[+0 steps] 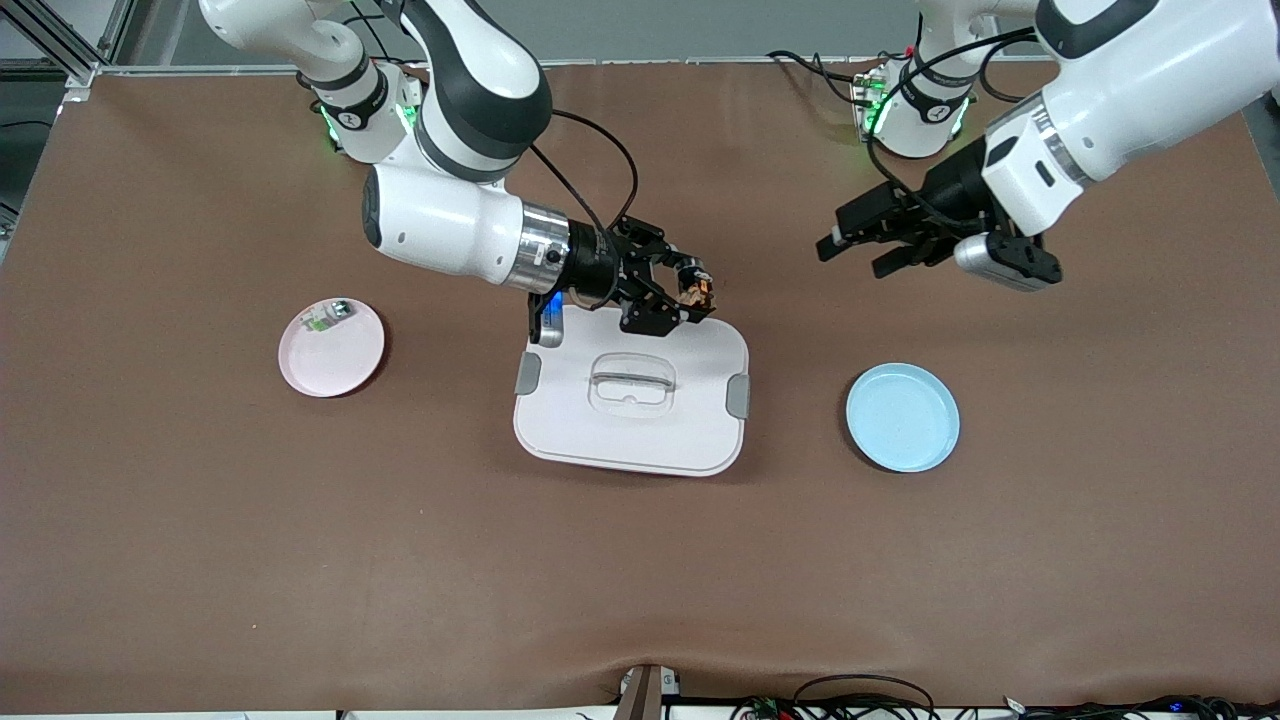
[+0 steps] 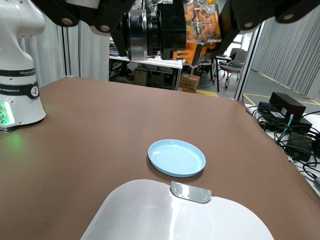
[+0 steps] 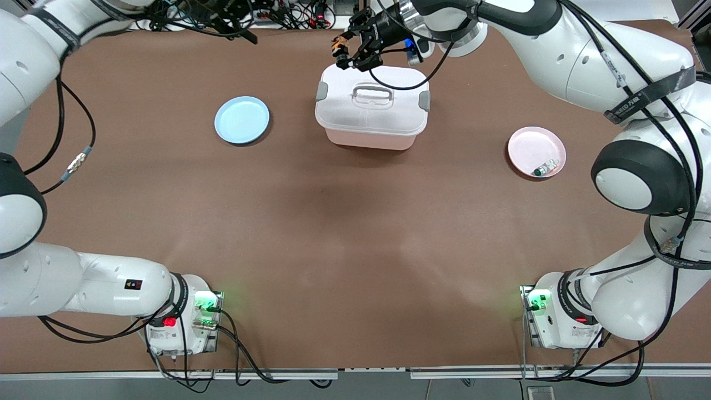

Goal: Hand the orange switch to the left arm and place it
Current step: 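Bring the left gripper to the switch held by the right gripper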

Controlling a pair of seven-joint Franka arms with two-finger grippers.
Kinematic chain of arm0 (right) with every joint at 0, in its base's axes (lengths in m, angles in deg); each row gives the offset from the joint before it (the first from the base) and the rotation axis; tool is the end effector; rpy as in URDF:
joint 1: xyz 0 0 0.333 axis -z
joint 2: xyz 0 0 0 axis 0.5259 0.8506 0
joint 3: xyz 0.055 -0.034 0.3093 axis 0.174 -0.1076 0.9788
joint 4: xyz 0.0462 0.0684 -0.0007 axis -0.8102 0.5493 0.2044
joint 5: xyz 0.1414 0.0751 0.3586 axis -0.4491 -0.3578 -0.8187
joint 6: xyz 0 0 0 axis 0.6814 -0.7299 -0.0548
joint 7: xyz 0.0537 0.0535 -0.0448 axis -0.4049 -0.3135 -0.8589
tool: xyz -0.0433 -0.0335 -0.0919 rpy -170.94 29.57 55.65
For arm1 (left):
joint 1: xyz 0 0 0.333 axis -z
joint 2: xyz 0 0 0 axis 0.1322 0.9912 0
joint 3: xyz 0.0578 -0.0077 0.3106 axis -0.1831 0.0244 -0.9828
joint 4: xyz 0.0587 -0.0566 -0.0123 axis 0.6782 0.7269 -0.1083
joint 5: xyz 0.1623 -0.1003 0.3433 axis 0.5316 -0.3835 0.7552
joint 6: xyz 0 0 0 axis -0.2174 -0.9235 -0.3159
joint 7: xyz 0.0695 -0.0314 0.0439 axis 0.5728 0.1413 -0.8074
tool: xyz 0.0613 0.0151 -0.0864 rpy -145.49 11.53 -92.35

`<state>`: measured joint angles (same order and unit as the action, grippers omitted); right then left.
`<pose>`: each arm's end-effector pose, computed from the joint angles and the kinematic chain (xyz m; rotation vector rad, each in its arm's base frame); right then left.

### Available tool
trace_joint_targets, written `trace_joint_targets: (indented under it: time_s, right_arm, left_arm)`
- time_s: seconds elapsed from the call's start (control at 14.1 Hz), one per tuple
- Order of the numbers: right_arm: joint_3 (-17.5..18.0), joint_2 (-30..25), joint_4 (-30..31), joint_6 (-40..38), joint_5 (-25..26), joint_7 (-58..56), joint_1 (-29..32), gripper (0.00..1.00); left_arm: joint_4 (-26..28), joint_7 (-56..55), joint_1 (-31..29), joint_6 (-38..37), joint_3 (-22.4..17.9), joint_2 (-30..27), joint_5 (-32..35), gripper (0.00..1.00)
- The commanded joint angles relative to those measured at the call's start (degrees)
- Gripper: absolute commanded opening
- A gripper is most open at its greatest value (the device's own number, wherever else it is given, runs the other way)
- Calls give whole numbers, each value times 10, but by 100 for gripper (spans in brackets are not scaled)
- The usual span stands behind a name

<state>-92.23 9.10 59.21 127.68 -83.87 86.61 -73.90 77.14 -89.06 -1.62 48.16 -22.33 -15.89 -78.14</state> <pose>0.5374 0.4473 0.4654 -1.7280 1.4344 0.8096 0.5141 -0.2247 0.5701 2.4711 0.1408 0.0577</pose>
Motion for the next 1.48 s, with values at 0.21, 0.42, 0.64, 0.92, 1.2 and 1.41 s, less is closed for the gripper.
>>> trace_joint_targets:
  time_s: [0.21,0.42,0.64,0.92,1.2,1.41]
  right_arm:
    - [-6,16,-28,-2,-4,14,-7,20]
    - [-7,16,-29,-2,-3,13,-7,20]
    - [-7,16,-33,-5,-1,11,-5,20]
    - [-7,16,-36,-7,-1,11,-5,20]
    - [-7,16,-36,-9,3,11,-2,20]
    - [-8,16,-36,-9,5,11,-2,20]
  left_arm:
    - [43,6,-3,123,64,19,-61,100]
    - [41,6,-3,186,102,45,-93,95]
    - [40,6,0,253,133,78,-93,84]
    - [41,6,0,278,147,89,-93,83]
    - [40,6,3,280,148,90,-93,53]
    - [40,2,8,280,148,90,-93,0]
